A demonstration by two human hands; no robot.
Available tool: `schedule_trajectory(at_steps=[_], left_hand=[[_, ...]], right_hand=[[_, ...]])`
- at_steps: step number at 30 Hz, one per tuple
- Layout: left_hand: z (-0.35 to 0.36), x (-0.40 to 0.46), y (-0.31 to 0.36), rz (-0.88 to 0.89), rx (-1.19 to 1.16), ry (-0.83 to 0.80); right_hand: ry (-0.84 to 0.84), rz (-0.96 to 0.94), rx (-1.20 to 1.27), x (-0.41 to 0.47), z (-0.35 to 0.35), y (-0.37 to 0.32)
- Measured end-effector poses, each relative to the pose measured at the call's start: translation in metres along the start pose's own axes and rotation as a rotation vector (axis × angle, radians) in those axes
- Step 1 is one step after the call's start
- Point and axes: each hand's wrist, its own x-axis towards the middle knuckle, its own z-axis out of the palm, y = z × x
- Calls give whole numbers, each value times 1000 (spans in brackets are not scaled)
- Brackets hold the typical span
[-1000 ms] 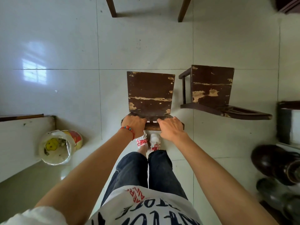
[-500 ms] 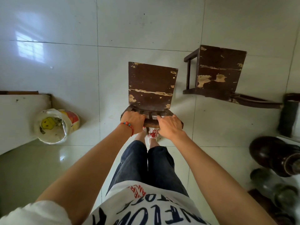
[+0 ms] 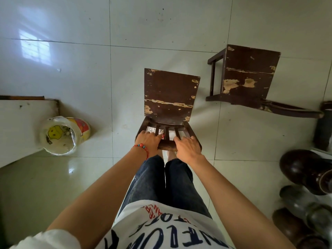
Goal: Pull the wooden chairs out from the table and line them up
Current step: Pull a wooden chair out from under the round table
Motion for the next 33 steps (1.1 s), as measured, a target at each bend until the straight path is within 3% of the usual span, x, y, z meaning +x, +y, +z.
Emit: schedule_trajectory(at_steps=[4,9,13,17,24,29,33], left_hand=[[4,0,-2,22,-27,9],[-5,2,-7,16,-135,-52],[-24,-5,-11,-108,-522,-80],[-66,-24,-16,-286,-900,113],[-167,-93,-26,-379,-1616,700],[-231,-162,-26,-247,-1767,1000],[-266,-216,-23,-146,-1796,1145]], right_hand=[[-13,-2,16,0,1,1],[-145,14,101,1,-9,4],[-215,63,406,-3,-36,9],[71,143,702,-15,-79,5],[583,105,1282,-62,-174,-10],[800,-59,1387,-116,-244,-29],[882,-214,1376,-156,-287,-48]])
